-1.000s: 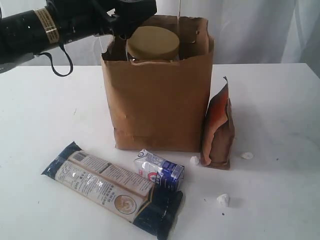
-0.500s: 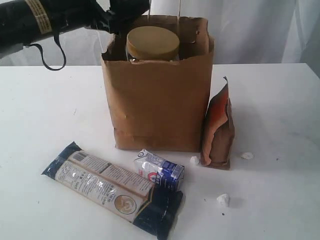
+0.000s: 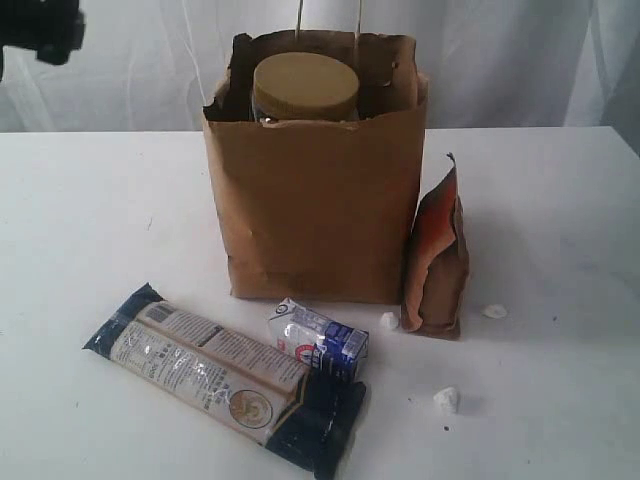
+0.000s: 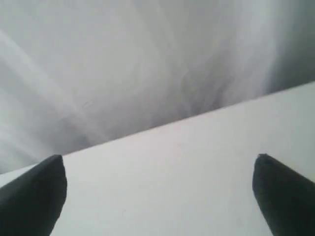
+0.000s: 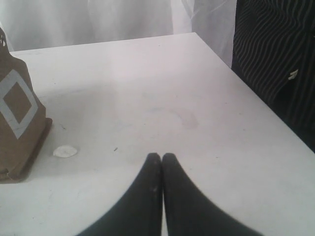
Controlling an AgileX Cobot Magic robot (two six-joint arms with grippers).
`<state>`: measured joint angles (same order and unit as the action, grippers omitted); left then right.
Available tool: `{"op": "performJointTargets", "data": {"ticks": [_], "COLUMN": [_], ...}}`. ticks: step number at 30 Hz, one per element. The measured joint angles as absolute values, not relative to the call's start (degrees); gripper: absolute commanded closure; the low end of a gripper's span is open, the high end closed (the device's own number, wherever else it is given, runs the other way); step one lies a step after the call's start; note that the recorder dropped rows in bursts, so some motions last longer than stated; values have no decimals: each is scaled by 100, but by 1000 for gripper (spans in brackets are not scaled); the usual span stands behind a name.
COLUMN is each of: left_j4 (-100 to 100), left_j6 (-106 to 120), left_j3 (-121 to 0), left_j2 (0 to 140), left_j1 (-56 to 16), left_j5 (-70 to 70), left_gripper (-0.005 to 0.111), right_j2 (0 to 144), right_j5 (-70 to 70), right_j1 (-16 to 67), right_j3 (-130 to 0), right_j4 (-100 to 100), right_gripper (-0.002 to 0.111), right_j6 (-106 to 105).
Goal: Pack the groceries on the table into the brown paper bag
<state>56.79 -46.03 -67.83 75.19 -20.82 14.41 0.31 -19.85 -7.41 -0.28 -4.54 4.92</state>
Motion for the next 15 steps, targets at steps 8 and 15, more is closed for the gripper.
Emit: {"op": "performJointTargets", "data": {"ticks": [8,15], "left_j4": [6313,5320], "left_j6": [-3347,-2864], "left_j3": [-6783,-6654], "left_j2": [7565,7603], "left_j1": [-2072,-2072], "left_j5": [2523,2285], "left_gripper": [5,11], "right_j2": [31,31], "right_j5": [-1985,-1985], "right_j1": [-741,-741], "right_j3": [-28,-28], "right_j4": [-454,-454], "right_gripper": [108,108], "right_j6": [492,492]}}
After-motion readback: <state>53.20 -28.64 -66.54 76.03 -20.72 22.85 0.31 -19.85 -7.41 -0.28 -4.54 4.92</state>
